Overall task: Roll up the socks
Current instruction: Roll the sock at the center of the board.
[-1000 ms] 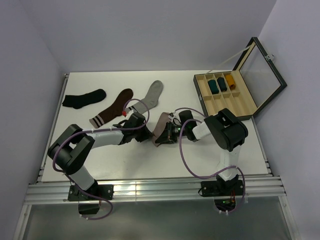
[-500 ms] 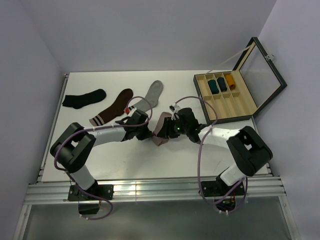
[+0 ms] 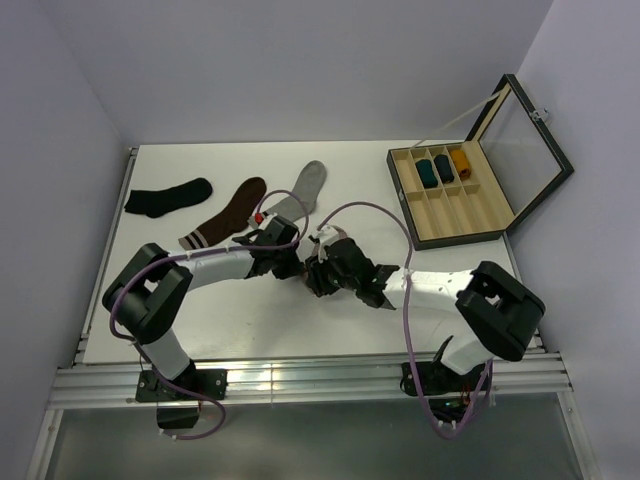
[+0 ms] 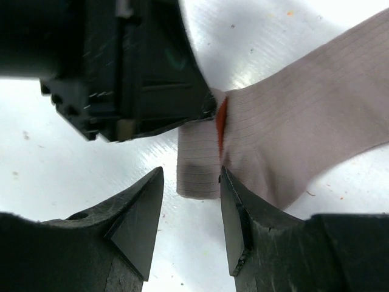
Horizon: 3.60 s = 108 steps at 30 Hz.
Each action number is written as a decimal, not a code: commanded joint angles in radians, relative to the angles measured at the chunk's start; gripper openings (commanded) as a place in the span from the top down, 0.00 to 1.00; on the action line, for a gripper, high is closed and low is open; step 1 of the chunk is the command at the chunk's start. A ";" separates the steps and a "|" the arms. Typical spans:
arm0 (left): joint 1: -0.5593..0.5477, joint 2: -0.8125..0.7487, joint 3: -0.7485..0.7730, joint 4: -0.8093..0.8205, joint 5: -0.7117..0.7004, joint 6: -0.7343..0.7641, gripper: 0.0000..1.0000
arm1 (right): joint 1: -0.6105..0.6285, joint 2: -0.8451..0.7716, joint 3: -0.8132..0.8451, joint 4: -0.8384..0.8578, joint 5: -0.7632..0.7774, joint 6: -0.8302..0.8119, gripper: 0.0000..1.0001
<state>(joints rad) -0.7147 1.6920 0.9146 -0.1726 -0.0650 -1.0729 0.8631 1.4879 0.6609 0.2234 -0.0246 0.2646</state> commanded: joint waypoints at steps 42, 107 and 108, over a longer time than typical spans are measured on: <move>0.015 -0.273 -0.155 0.077 -0.102 -0.120 0.20 | -0.173 0.204 0.053 0.069 -0.538 0.303 1.00; -0.006 0.012 0.049 -0.080 0.028 0.062 0.95 | 0.045 -0.028 0.008 0.002 0.138 -0.077 0.46; -0.008 0.014 0.050 -0.082 0.030 0.060 0.95 | 0.053 -0.011 0.011 0.002 0.141 -0.093 0.46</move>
<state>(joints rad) -0.7177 1.6875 0.9367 -0.2131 -0.0490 -1.0470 0.8906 1.4654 0.6655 0.2012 0.0235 0.2462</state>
